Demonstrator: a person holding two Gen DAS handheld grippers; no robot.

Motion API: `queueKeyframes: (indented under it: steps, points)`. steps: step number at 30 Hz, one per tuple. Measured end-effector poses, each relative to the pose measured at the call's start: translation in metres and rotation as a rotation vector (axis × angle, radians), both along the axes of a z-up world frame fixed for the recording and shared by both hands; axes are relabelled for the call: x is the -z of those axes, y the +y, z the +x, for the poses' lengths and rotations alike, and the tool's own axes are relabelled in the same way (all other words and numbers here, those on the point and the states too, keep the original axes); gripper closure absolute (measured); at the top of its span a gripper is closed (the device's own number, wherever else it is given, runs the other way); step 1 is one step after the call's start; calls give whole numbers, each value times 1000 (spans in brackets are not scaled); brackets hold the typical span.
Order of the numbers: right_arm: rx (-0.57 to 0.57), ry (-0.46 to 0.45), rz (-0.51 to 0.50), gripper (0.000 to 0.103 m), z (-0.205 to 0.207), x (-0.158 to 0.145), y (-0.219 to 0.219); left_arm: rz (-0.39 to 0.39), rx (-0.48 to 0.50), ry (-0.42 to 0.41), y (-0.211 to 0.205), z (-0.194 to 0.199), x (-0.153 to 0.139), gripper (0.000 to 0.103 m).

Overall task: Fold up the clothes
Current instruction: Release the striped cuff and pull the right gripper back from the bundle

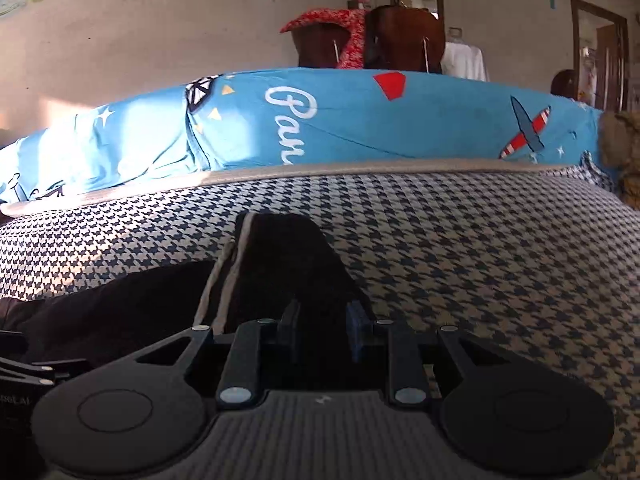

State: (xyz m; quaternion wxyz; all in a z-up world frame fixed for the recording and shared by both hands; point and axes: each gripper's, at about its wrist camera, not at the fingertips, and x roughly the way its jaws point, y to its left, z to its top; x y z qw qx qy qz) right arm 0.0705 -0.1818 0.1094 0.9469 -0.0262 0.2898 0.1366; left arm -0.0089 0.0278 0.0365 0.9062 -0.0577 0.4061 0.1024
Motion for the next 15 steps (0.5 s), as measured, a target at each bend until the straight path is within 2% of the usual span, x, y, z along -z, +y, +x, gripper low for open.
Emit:
queueKeyframes:
  steps: [3,13,15]
  points:
    - [38,70,22,79,-3,11,-8,2,9,6,0,2,2,0]
    - [15,64,-7,75,-37,10,-4,1,21,51,2,4,15,0]
    - [7,51,-42,74,-42,10,0,19,31,50,0,3,17,0]
